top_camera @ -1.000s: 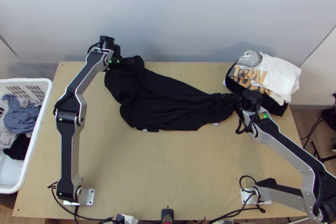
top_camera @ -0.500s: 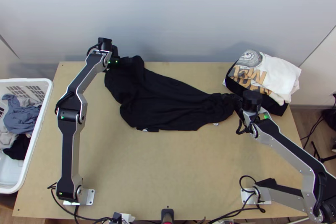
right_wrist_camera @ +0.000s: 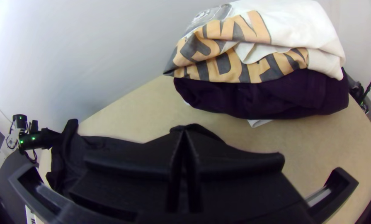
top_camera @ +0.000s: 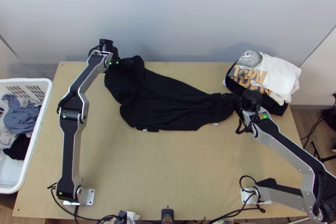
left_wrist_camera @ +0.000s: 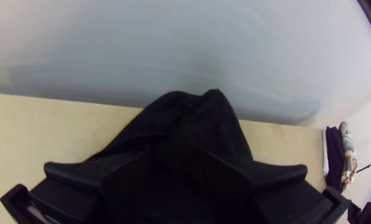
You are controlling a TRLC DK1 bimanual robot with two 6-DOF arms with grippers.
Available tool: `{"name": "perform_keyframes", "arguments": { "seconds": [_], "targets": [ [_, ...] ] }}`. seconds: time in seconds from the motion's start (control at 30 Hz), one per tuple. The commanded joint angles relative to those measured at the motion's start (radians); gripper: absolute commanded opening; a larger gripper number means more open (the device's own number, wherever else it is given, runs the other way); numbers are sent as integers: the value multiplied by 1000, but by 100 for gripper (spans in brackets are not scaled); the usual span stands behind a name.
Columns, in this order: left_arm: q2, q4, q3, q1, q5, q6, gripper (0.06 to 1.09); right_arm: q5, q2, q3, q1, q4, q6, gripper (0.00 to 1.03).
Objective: Fold the t-shirt
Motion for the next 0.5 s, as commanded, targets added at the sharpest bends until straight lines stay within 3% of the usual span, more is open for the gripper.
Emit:
{"name": "perform_keyframes", "arguments": {
  "seconds": [0.0,0.07,0.13,0.23,0.47],
  "targets": [
    [35,31,16,-18,3,-15,63,3,-7,-6,-4,-1,-11,3],
    [41,51,16,-21,3,-18,62,3,-10,-10,-5,-1,-13,3],
    [48,77,16,-25,3,-20,51,3,-12,-15,-5,-1,-13,3],
    [55,121,16,-28,3,-38,11,3,-13,-15,-5,-1,-13,3],
    [-18,74,13,2,3,-89,9,3,-47,10,-40,-3,-23,3]
  ]
}}
